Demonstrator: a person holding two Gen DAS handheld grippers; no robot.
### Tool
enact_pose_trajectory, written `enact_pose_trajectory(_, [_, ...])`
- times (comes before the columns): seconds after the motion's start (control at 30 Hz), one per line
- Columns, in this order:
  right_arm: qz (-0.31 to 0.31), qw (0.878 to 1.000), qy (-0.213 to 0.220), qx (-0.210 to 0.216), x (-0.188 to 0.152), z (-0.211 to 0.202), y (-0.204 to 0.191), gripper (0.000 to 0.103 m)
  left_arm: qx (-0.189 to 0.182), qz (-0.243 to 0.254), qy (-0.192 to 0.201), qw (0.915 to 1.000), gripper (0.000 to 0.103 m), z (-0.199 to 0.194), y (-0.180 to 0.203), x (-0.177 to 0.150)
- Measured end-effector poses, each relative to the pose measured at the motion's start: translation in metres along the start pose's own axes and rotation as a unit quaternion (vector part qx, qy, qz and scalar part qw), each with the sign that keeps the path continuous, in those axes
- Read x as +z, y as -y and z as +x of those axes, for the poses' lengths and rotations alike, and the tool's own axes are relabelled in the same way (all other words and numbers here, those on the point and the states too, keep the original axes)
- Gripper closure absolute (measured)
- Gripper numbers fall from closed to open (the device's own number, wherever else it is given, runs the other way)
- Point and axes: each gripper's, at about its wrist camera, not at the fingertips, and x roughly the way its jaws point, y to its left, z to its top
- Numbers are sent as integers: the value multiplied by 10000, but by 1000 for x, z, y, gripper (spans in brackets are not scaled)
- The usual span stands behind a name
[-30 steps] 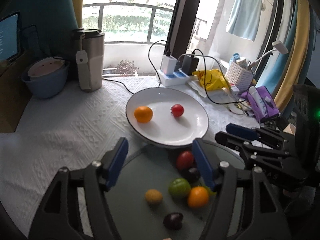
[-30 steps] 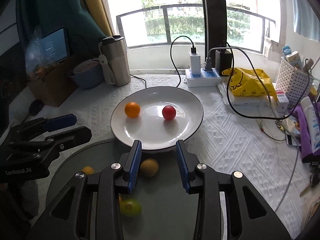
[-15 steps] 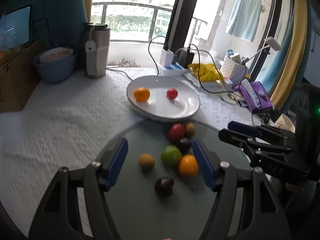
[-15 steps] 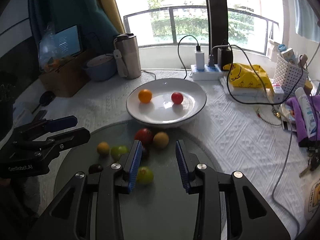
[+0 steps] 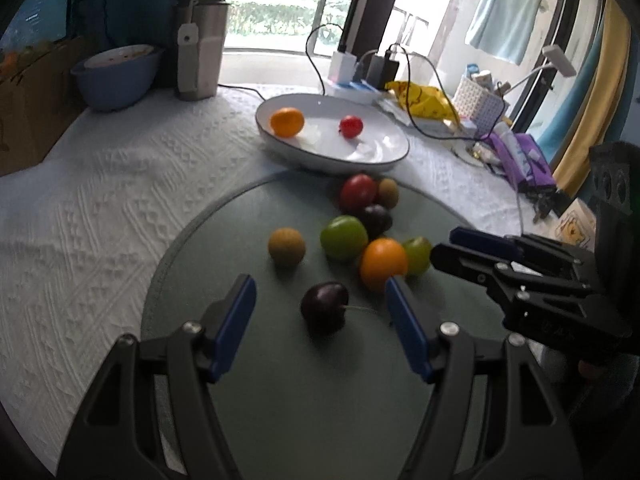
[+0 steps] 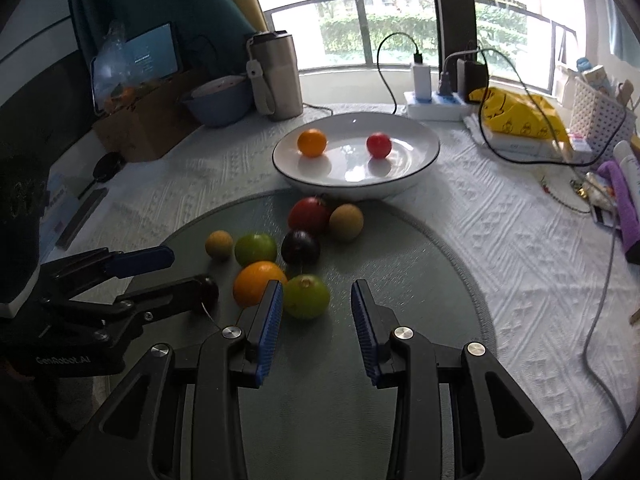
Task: Organize fruits
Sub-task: 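Return both tools to the tray and grasp the dark plum with the left tool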
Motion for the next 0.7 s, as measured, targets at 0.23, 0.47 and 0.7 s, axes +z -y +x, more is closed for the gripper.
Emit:
enact_pose_trajectory(0.23, [-72,9998,-105,163,-3,10,-4,66,165,235,-205,9994,35,13,5,-4])
enact_pose_trajectory(0.47, [-107,9995,-171,248,-2,16,-2,66,318,349,-231,9986,48,17,7,-6])
enact_pose_trajectory(0.7, [-194,9991,-270,260,-2,22,-3,72,221,398,-235,9987,66,18,10,-5])
